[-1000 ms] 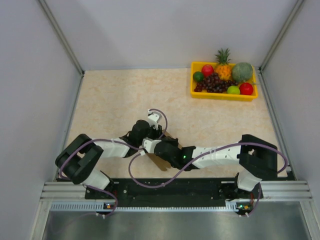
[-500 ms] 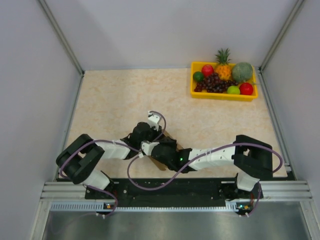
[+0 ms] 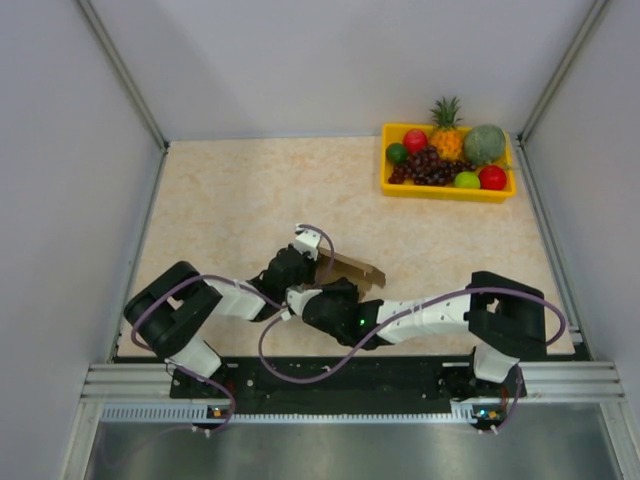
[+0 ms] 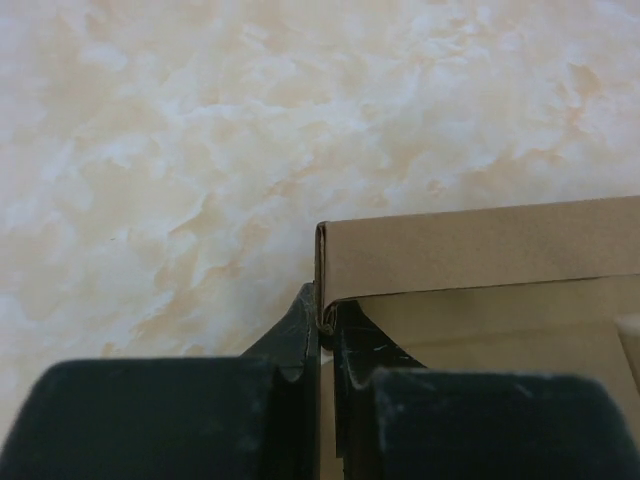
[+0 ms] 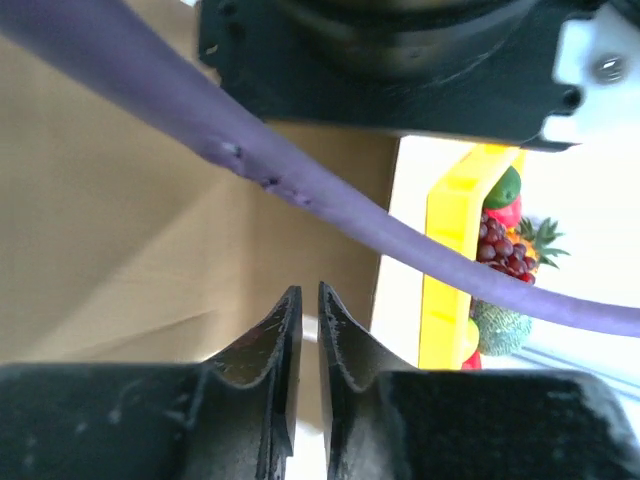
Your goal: Fold the paper box
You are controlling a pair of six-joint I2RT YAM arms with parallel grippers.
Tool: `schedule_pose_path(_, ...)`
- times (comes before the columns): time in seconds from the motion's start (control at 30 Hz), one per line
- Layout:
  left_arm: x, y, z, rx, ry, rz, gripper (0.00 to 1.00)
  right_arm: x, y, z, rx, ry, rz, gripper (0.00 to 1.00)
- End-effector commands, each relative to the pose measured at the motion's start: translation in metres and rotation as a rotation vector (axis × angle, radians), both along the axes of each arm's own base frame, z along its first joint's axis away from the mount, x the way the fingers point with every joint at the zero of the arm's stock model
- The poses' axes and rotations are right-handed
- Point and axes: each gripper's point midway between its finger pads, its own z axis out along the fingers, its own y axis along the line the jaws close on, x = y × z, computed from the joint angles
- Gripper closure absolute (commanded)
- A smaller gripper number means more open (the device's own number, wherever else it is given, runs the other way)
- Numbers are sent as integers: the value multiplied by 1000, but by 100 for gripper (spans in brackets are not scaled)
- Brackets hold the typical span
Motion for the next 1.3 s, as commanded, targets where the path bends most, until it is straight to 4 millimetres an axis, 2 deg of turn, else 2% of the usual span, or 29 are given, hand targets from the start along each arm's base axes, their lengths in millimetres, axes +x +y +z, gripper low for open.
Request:
schedule_pose_path(0.0, 19, 20, 3, 83, -86, 171, 100, -20, 21, -15, 31, 91, 77, 84)
schedule_pose_path(0.03, 17, 20, 2, 85, -85, 166, 100, -20, 22, -11, 55, 94, 72, 79)
schedule_pose_path(0.07, 16, 18, 3, 77, -86, 160, 100, -22, 23, -3, 104, 106, 57, 68)
schedule_pose_path(0.1, 16, 18, 4, 75, -90, 153, 100, -24, 25, 3, 136, 124, 55, 63)
schedule_pose_path(0.13, 14, 18, 2, 76, -90, 146, 100, -25, 31, 16, 185, 133, 51, 62)
schedule_pose_path(0.23, 14, 17, 1, 73, -90, 144, 100, -33, 30, 58, 363, 182, 28, 54)
schedule_pose_path(0.27, 13, 17, -1, 77, -84, 142, 100, -34, 26, 70, 426, 201, 1, 49)
schedule_pose_path(0.3, 12, 18, -1, 74, -82, 144, 100, -27, 14, 91, 514, 205, -31, 48)
schedule_pose_path(0.37, 11, 17, 0, 66, -79, 142, 100, -24, 1, 102, 651, 300, -86, 46)
schedule_pose_path(0.4, 11, 17, 1, 64, -79, 140, 100, -21, -11, 123, 754, 318, -95, 46)
schedule_pose_path(0.43, 11, 16, 2, 61, -82, 136, 100, -14, -19, 118, 800, 388, -106, 45)
schedule_pose_path(0.53, 11, 13, 4, 58, -88, 117, 100, -1, -35, 132, 983, 548, -118, 40)
schedule_pose_path(0.57, 11, 12, 3, 57, -89, 114, 100, 1, -36, 133, 1034, 615, -134, 39)
schedule_pose_path(0.6, 11, 11, 3, 54, -89, 112, 100, -4, -31, 134, 1061, 711, -94, 39)
schedule_pose_path(0.63, 11, 9, 5, 41, -96, 105, 100, 16, -43, 130, 1097, 730, -159, 39)
schedule_pose_path(0.7, 12, 7, 7, 31, -100, 103, 100, 16, -37, 128, 1143, 873, -158, 39)
schedule_pose_path(0.8, 13, 4, 6, 30, -102, 93, 100, 32, -30, 120, 1164, 966, -210, 39)
schedule_pose_path(0.83, 13, 3, 6, 26, -101, 85, 100, 36, -28, 111, 1159, 993, -240, 39)
schedule_pose_path(0.87, 12, 2, 6, 24, -99, 83, 100, 47, -34, 107, 1177, 1003, -277, 39)
schedule_pose_path(0.93, 12, 2, 6, 24, -97, 79, 100, 52, -32, 110, 1231, 1075, -257, 39)
schedule_pose_path(0.97, 12, 0, 7, 26, -101, 69, 100, 62, -36, 98, 1236, 1097, -287, 39)
schedule_pose_path(1.0, 12, 0, 7, 26, -101, 66, 100, 63, -33, 97, 1229, 1135, -262, 39)
schedule_pose_path(1.1, 11, -5, 7, 28, -95, 39, 100, 57, -26, 69, 1150, 1230, -217, 39)
schedule_pose_path(1.2, 12, -10, 9, 26, -97, 21, 100, 63, -27, 54, 1116, 1192, -205, 39)
schedule_pose_path(1.27, 13, -13, 9, 26, -87, 13, 100, 60, -23, 54, 1096, 1194, -157, 39)
